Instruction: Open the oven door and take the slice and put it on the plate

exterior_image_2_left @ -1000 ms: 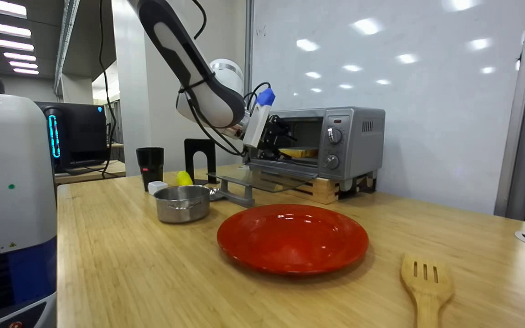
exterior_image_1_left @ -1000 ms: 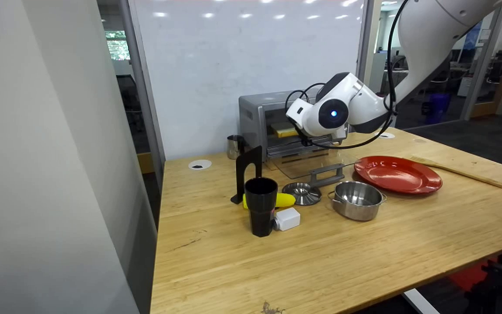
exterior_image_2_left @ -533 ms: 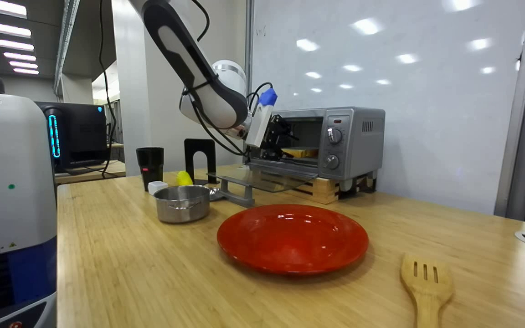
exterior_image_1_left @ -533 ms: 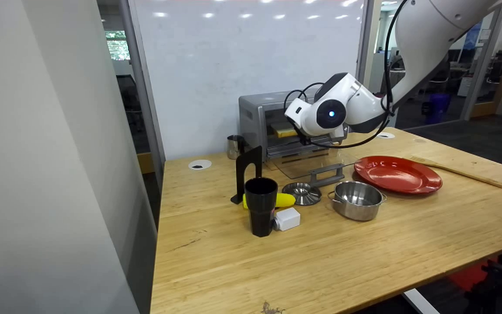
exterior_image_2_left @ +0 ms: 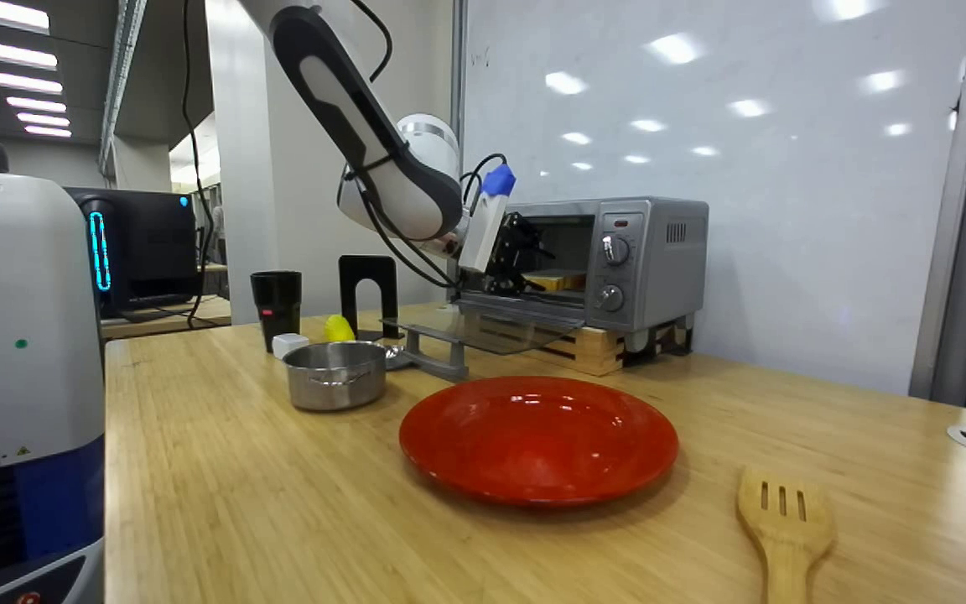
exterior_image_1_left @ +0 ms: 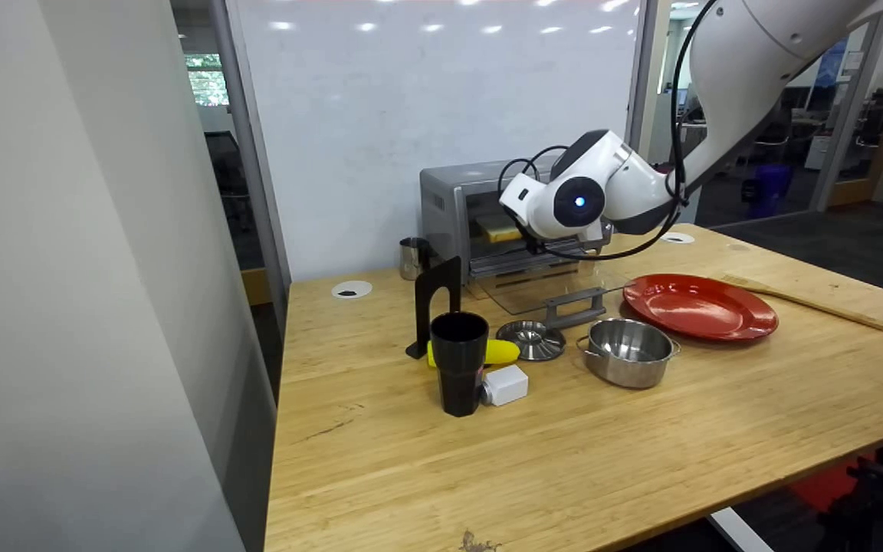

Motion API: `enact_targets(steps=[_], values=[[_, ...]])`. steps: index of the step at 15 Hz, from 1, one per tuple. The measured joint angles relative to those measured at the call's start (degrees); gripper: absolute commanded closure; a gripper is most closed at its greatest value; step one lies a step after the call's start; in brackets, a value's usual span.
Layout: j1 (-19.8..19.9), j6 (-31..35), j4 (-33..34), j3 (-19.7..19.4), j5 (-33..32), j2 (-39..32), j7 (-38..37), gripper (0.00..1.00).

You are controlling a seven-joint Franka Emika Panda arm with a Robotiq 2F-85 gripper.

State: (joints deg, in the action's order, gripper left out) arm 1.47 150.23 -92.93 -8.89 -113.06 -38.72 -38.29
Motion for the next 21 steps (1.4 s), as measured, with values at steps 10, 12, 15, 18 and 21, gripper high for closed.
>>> enact_targets(steps=[10, 12, 15, 18, 21], values=[[3.2, 0.0, 1.3, 3.9, 0.1, -0.8, 3.1, 0.38], [3.9, 0.0, 1.4, 4.8, 0.3, -0.8, 4.1, 0.38], [4.4, 0.0, 1.6, 5.8, 0.7, -0.8, 5.4, 0.39], [4.6, 0.0, 1.6, 6.0, 0.8, -0.8, 6.1, 0.4], [5.0, 0.0, 1.6, 6.0, 0.8, -0.9, 6.4, 0.41]])
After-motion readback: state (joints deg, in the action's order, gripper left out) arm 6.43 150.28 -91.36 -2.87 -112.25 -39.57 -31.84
